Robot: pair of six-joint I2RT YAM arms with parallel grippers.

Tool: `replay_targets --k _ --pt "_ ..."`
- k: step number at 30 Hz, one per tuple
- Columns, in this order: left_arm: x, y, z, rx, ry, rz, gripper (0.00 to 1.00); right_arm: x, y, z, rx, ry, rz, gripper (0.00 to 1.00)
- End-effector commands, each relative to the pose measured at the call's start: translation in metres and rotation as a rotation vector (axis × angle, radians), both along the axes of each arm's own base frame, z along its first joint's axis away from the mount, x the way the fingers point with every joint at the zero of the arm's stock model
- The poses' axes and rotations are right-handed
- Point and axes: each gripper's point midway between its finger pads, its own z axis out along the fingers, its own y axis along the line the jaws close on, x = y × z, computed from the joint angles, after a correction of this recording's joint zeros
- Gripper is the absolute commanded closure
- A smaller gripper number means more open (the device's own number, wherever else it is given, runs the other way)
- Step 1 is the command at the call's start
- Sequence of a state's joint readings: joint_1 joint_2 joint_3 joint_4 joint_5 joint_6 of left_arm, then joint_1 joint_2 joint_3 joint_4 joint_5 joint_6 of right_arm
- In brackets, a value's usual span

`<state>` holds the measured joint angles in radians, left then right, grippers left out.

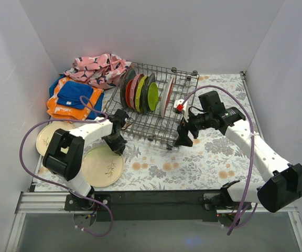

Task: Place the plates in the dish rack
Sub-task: Grab a plate with the left arm

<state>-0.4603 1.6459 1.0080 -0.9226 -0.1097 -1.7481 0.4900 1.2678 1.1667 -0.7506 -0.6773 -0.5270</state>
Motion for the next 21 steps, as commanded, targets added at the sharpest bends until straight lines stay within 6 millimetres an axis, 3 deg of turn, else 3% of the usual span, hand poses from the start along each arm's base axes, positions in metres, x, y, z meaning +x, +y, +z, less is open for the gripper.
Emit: replay_targets --k 1,8,16,18,21 --pt "0.010 -0.021 -0.001 -0.059 -0.022 0.025 1.00 -0.001 0.000 0.009 0.038 -0.028 0.003 0.12" --pt "0.019 -0.033 0.015 -0.113 -0.069 -0.044 0.96 -0.003 -0.002 0.005 0.037 -0.021 0.000 0.12" --pt "0.015 -0.022 0.060 -0.136 -0.214 -0.057 0.68 -0.005 -0.001 0.004 0.043 -0.018 0.017 0.12" --pt "0.012 -0.019 0.073 -0.155 -0.259 -0.046 0.64 -0.006 -0.002 0.002 0.041 -0.016 0.020 0.12" --pt "0.001 -0.015 0.075 -0.168 -0.266 -0.031 0.60 -0.007 -0.001 0.001 0.043 -0.012 0.026 0.12"
